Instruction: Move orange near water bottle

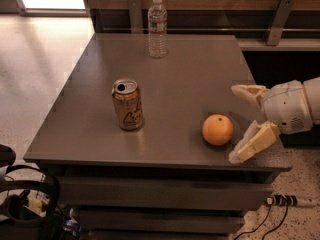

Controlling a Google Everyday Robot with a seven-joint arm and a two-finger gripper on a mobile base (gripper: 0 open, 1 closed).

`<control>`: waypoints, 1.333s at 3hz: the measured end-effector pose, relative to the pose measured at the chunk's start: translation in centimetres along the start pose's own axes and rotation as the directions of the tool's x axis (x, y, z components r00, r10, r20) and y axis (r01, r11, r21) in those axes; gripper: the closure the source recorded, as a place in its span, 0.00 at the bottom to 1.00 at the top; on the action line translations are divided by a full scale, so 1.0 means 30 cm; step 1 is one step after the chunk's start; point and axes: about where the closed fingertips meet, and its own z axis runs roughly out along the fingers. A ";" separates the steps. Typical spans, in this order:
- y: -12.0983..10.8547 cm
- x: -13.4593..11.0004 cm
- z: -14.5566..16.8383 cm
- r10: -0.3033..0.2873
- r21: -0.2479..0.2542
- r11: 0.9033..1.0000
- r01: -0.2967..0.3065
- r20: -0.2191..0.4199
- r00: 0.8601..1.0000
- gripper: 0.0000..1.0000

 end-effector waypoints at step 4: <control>0.022 0.034 0.100 0.036 -0.001 0.999 -0.036 0.155 0.987 0.31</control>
Offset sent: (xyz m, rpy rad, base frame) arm 0.0003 0.0213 -0.0304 0.1910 -0.0116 -0.0139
